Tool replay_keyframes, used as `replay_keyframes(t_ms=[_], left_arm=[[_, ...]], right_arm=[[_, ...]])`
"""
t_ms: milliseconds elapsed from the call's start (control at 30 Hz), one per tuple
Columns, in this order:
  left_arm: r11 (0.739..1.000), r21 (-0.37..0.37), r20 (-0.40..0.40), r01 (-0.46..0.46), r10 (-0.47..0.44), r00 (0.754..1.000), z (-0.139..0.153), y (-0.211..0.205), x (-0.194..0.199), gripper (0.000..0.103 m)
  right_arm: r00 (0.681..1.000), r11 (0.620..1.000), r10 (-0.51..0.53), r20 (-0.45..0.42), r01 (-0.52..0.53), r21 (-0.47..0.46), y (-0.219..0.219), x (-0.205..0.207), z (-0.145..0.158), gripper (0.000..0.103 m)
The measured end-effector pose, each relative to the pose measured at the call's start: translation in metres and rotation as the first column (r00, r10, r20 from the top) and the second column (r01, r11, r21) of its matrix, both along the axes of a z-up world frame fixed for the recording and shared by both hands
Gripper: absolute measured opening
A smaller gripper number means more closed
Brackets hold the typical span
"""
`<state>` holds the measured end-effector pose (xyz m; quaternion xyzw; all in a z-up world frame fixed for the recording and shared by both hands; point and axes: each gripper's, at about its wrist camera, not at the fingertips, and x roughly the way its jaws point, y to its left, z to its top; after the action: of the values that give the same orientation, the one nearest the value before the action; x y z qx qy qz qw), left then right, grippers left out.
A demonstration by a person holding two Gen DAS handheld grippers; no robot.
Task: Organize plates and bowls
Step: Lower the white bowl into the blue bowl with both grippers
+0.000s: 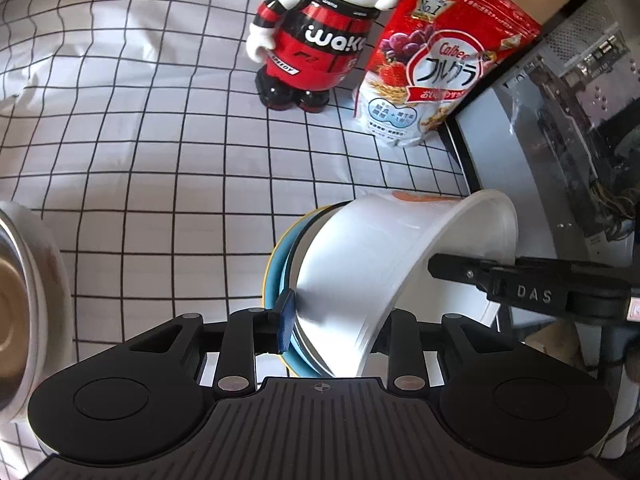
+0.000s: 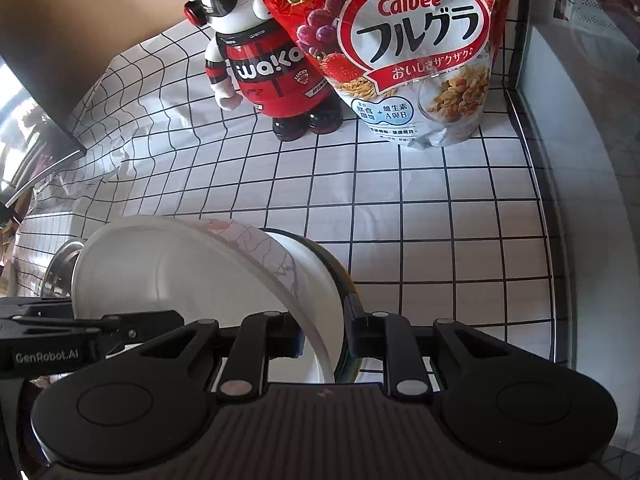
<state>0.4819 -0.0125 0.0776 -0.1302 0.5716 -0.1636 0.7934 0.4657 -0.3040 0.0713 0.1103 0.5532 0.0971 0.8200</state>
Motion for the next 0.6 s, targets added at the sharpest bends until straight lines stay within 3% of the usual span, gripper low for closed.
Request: replay_keyframes(t_ms=[300,433,600], left_arm=[[1.0,-0.023,0.022,-0.003,0.003,1.0,0.001,0.003,0.001,0.034],[1.0,0.001,0.049,0.01,-0.01,0.999,0.006,-0.001,0.0,0.032],[1.0,-0.01,0.065,0.006,-0.006,0.998,0.009,0.001,0.002,0.032]], right_arm=[[1.0,1.0,-0.005,-0.016,0.005,0.0,-0.004,0.0,-0.005,0.019],[1.0,1.0,0.013,-0.007,-0.013,-0.005,-0.003,-0.002,-0.004,0.02],[0.999,0.999,0.035,0.01,-0.035,-0.002,-0.004,-0.003,0.0,0.024]])
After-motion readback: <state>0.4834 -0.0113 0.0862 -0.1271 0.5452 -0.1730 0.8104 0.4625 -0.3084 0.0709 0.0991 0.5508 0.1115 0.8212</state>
